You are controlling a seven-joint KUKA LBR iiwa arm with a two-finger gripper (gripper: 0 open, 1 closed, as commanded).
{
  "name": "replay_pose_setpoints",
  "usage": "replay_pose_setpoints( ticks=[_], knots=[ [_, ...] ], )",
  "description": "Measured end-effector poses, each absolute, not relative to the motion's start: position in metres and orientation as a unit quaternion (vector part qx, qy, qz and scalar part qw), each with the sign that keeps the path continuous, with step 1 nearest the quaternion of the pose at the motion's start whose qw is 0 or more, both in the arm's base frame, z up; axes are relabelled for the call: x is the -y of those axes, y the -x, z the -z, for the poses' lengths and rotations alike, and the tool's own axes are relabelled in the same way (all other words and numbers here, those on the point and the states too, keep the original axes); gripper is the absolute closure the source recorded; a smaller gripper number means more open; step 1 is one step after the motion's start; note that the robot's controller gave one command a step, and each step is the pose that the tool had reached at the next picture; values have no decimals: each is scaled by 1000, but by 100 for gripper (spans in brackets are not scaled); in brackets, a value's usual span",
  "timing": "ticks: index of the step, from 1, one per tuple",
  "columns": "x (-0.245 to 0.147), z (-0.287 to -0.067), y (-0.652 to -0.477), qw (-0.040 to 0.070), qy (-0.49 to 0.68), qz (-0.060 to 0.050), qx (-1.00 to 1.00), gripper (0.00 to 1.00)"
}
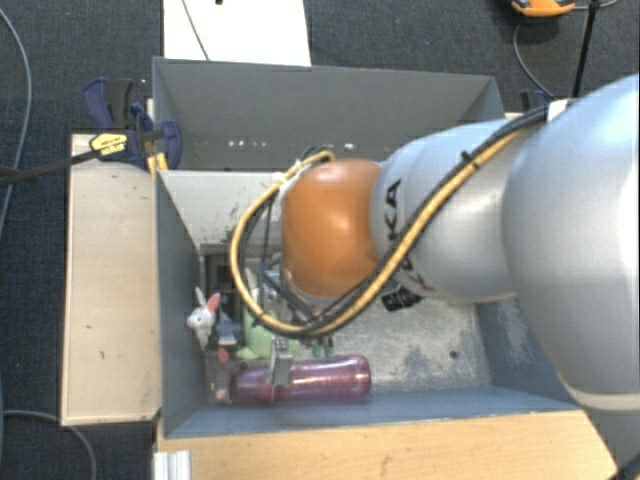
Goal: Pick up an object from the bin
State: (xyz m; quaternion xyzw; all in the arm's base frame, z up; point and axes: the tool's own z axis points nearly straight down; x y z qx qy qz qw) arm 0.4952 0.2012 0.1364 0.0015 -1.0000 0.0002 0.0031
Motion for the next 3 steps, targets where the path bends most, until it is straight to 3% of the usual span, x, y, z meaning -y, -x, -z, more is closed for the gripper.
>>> replay_pose_setpoints(
  ticks=[1, 2, 3],
  knots=[
    [-200, -141, -497, -1, 1, 1, 1000, 0],
    [-183, -92, -485, 1, -53, 1, 999, 100],
    [-183, -92, -485, 1, -52, 1, 999, 100]
  ],
)
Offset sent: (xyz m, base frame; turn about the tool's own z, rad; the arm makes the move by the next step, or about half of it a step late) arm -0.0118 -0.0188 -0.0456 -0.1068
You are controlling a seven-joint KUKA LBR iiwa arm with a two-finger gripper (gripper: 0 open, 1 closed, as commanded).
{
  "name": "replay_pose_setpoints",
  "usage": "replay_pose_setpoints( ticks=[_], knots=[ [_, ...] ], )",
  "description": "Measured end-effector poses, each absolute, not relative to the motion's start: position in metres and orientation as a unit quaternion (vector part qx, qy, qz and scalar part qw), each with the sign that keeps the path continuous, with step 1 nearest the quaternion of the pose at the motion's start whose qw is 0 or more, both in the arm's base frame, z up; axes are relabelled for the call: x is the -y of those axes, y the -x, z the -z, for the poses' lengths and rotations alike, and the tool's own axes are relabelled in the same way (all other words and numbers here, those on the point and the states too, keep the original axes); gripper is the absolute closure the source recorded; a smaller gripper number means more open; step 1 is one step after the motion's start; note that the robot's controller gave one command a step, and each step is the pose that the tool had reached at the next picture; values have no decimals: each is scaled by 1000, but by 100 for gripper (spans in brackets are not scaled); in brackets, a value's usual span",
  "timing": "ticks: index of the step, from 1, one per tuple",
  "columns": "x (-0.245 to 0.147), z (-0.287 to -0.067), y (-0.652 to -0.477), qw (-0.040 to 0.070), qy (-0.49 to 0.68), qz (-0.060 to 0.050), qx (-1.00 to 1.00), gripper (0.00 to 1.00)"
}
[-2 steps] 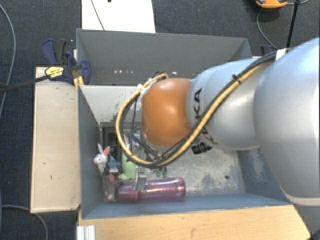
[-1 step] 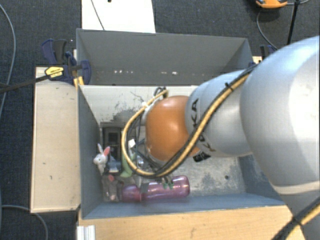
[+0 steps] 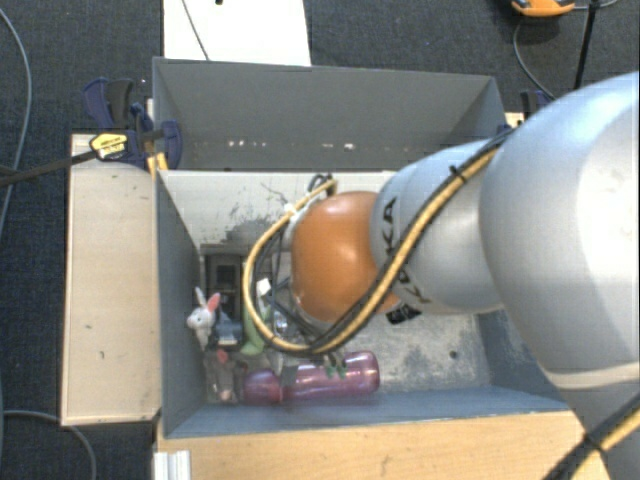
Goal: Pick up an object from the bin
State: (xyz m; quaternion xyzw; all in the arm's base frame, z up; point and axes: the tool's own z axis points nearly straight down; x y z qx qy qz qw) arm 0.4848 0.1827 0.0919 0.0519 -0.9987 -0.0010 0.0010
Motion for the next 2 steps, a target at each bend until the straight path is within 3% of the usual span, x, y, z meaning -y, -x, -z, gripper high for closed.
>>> replay_pose_setpoints(
  ticks=[1, 2],
  knots=[
    [-171, -133, -489, 6, -70, 0, 998, 100],
    [-142, -161, -493, -1, -64, 2, 998, 100]
  ],
)
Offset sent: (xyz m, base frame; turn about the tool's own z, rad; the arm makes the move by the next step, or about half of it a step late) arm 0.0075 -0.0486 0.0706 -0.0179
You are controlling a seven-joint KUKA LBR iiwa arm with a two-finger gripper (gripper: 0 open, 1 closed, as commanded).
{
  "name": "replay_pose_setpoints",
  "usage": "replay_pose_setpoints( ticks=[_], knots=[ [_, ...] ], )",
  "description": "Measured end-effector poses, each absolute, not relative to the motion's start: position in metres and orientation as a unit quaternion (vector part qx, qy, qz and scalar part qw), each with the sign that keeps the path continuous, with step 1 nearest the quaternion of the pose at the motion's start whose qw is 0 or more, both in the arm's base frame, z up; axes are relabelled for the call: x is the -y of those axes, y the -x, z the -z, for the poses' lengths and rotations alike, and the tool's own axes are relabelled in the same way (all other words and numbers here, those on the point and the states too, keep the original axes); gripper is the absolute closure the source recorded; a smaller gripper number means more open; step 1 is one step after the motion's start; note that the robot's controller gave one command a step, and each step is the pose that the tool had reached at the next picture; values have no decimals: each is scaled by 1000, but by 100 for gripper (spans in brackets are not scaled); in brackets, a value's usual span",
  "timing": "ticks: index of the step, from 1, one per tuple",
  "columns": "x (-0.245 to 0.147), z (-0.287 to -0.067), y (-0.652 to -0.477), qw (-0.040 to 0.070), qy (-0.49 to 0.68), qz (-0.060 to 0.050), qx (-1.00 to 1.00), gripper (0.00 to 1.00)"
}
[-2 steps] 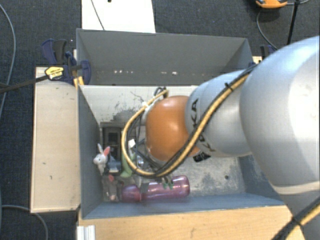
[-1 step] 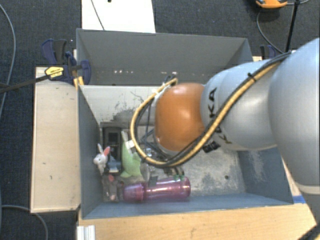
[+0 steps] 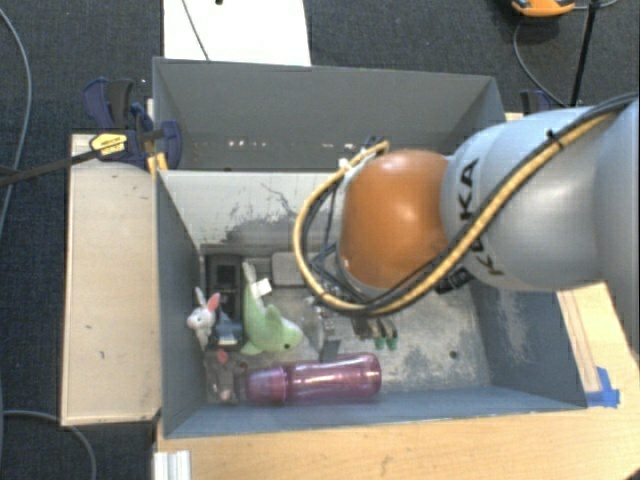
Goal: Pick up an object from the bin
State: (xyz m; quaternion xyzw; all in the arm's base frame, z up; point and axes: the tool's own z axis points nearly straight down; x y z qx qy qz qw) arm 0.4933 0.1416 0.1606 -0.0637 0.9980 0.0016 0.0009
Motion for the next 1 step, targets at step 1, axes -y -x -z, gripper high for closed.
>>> replay_pose_setpoints(
  ticks=[1],
  knots=[
    [-135, -162, -495, 0, 61, -1, -998, 100]
  ],
)
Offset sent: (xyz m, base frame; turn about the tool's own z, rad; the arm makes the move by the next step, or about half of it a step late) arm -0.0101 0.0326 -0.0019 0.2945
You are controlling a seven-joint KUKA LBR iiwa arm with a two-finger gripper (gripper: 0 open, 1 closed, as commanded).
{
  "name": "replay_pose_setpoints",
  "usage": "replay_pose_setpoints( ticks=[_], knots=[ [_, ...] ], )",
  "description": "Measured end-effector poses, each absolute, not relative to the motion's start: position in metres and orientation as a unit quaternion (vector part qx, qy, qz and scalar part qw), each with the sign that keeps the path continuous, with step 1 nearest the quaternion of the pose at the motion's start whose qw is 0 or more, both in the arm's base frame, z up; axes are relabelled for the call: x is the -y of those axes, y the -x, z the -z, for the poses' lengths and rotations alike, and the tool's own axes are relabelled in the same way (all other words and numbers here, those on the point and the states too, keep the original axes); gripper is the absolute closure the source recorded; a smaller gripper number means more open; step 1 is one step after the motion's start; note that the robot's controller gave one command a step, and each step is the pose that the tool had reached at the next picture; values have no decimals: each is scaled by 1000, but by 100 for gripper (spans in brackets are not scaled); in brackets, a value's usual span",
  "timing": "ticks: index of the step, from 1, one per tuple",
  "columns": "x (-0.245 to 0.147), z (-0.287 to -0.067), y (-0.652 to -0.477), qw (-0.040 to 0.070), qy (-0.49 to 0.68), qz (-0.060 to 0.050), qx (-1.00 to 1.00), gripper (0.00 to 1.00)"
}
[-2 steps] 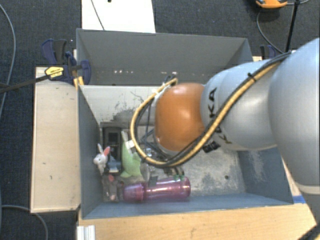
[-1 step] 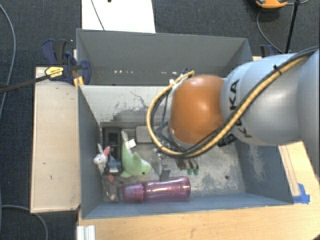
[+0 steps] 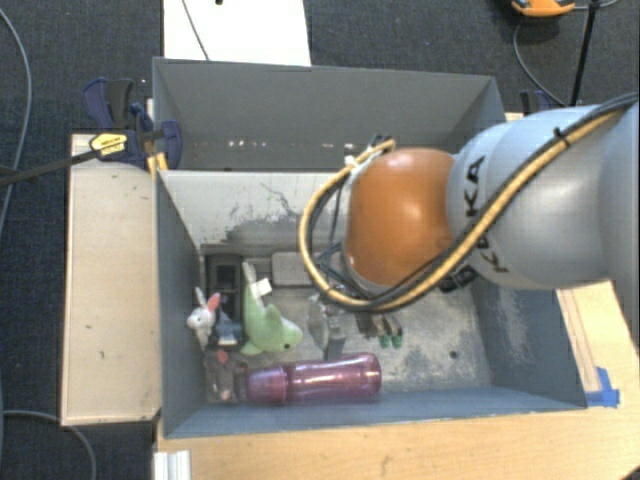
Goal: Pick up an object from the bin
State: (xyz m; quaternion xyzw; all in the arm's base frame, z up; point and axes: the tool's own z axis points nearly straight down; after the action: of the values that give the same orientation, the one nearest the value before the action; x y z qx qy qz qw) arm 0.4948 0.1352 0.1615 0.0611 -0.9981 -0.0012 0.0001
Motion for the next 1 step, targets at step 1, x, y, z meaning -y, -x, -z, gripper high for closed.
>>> replay_pose_setpoints(
  ticks=[1],
  knots=[
    [-148, -160, -531, -3, -16, 2, 1000, 100]
  ],
)
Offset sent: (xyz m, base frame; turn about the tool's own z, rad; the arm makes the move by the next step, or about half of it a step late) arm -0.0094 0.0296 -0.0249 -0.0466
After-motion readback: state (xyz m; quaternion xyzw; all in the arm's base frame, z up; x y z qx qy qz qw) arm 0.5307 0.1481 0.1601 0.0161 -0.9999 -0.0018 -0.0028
